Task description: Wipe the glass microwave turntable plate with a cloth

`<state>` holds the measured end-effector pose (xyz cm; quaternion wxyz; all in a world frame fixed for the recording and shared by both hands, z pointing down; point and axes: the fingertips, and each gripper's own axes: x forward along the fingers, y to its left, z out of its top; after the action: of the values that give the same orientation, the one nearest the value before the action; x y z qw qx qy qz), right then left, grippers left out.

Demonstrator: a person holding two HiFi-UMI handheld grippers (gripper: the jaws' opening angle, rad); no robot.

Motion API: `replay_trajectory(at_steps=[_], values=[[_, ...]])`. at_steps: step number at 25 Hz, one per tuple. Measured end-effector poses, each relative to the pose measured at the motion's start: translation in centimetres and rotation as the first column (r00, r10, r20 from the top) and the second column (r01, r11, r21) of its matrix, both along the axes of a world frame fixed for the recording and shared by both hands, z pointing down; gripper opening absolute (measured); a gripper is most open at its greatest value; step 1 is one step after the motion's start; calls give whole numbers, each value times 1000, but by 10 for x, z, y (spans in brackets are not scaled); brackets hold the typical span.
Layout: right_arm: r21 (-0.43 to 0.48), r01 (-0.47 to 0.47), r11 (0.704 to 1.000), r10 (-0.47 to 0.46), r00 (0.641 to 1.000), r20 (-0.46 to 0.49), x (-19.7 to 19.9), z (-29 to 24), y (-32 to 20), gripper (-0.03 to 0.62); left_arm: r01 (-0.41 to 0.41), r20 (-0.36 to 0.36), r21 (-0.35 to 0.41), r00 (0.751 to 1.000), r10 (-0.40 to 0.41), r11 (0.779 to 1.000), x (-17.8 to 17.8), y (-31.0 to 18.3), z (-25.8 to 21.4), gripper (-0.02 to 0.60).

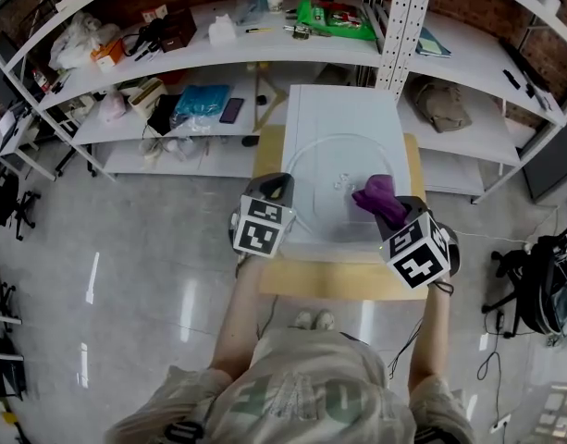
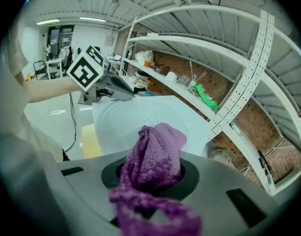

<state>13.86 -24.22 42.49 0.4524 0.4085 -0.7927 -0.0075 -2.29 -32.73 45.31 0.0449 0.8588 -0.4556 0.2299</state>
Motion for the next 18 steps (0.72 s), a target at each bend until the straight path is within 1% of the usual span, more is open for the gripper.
replay_trajectory(at_steps=[8,11,14,16,18], values=[[-10,29,1000,-28,999,24,-10,0,29,57,-1,0,6,1000,1,1000,0,-2,-1,2],[-15,31,999,-30,998,50,-10,1,33,57,2,4,6,1000,-2,1000,0,-3,1,2],[-15,31,999,-31,998,51,-9,0,34,57,2,2,4,1000,-2,1000,2,-3,1,2],[-4,22,1000,-22,998,54,-7,-3,32,57,2,2,5,1000,-2,1000,2,-2,1,2],[23,-8,1000,6,997,71,-2,-10,23,57,1,2,7,1000,-1,1000,2,-3,1,2]])
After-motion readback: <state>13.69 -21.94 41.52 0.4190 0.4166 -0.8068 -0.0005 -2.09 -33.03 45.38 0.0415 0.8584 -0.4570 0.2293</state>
